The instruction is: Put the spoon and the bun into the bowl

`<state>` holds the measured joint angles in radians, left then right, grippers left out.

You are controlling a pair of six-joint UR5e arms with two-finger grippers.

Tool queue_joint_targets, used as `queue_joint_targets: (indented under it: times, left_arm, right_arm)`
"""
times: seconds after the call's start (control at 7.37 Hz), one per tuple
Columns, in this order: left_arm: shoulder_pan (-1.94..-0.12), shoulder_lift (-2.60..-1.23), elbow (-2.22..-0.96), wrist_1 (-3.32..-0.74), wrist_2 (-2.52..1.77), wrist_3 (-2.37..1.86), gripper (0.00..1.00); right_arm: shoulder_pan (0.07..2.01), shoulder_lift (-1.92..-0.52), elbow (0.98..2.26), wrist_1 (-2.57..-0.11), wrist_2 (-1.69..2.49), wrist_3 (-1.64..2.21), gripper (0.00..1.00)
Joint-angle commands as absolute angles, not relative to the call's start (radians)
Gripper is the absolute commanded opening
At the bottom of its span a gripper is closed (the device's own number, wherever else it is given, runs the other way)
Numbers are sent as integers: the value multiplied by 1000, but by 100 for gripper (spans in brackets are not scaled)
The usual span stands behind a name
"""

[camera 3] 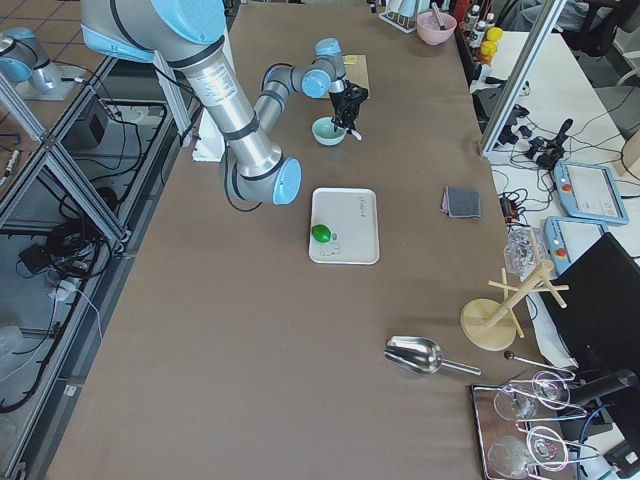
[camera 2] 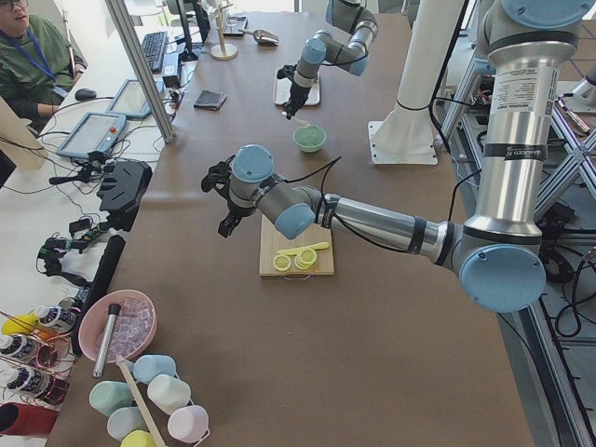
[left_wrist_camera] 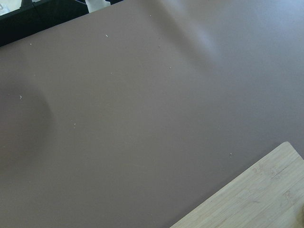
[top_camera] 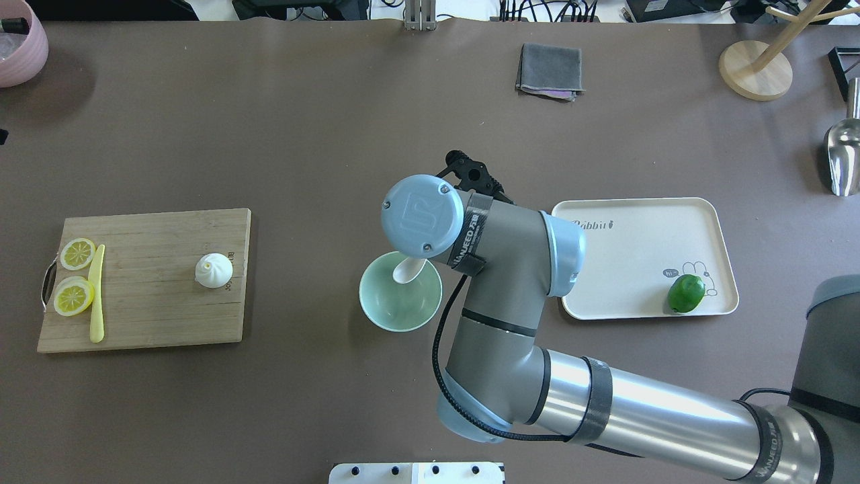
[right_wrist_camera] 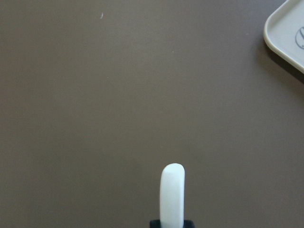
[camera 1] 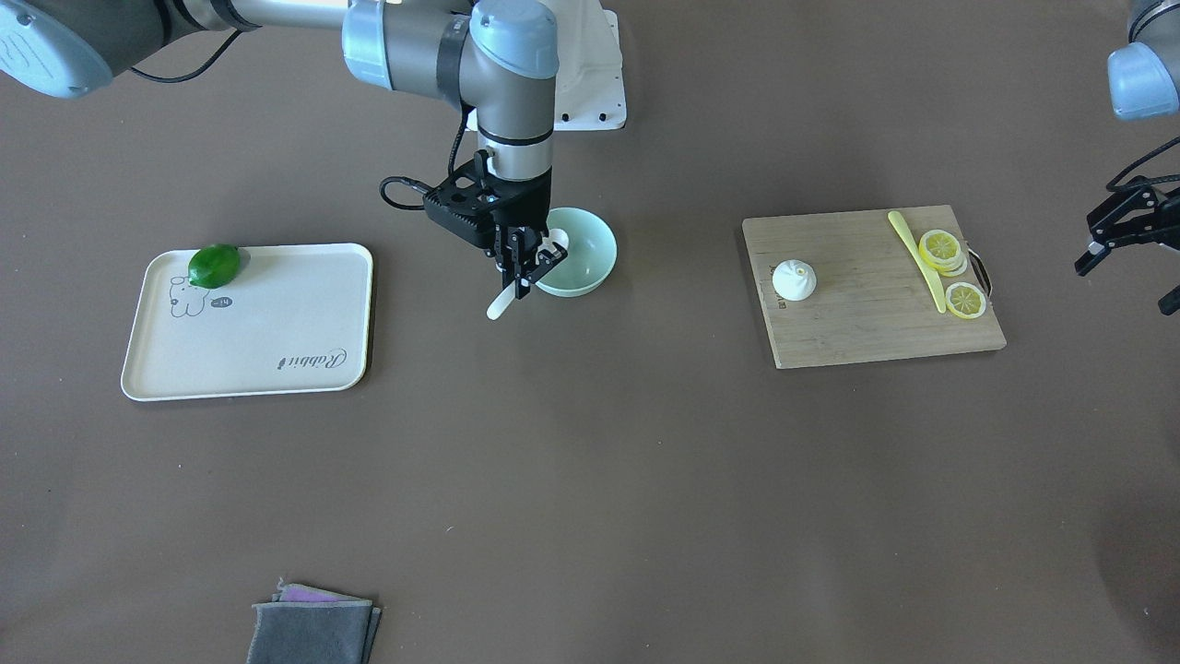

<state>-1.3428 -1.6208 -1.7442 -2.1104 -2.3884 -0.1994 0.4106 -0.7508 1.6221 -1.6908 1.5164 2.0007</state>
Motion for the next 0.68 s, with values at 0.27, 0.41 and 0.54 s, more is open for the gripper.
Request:
queue_joint_targets:
  times: [0.27,0.41,0.54]
  left_arm:
    - [-1335,-1623,-1735,-2109,-2390,-199,98]
    - [-1333,-1623,-1735,-2109,-2390,-199,98]
    - [-1333,-1623,-1733,-2111,-2390,-198,98]
  right_arm:
    - [311,-724,1601,-1793,1368,2036,0]
    - [310,-727,1601,-1793,1365,2034,0]
    - [310,-727,1603,-1793,1346,2023,0]
